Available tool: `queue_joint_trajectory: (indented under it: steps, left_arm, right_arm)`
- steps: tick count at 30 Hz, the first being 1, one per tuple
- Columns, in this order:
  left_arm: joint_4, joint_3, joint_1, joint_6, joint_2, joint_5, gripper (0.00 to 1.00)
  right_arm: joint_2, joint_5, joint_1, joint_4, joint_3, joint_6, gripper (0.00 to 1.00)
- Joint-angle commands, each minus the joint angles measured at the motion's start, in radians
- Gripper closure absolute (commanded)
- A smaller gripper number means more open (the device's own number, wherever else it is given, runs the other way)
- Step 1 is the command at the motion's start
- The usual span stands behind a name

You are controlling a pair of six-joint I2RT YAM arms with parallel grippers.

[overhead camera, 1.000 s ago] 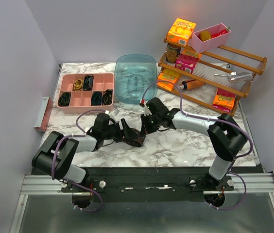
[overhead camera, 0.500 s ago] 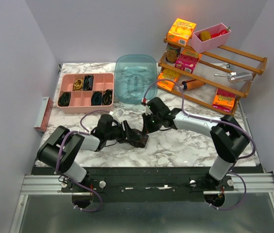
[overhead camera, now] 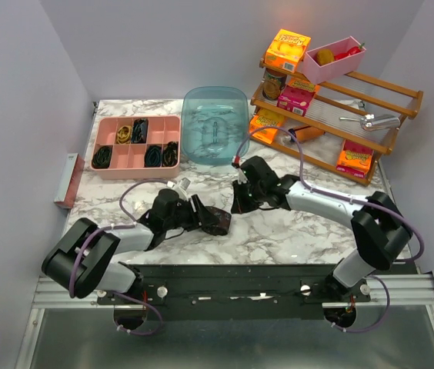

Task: Roll the ties
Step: Roll the tie at the center of the board, then pick up the tie at the center of the board.

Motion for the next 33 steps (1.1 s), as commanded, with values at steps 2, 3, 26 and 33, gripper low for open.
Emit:
queue_joint_trajectory:
  steps: [2,3,26,33]
  left_arm:
    - [0.037,-0.09,-0.031,-0.105,-0.055,-0.174,0.4]
    - [0.073,-0.102,-0.033,-0.12,-0.055,-0.19,0.4]
    - [0.233,-0.136,-0.113,-0.179,0.029,-0.17,0.27]
    - [0.484,-0.131,-0.125,-0.217,0.197,-0.079,0.36]
  right_arm:
    - [0.074,-0.083,0.006,-0.036,-0.028,0.026,0.99]
    - [0.08,-0.093,0.007,-0.03,-0.027,0.027,1.0]
    - [0.261,-0.146,0.044,0.01,0.081,0.024,0.99]
    - [0.267,-0.124,0.046,0.001,0.09,-0.035,0.99]
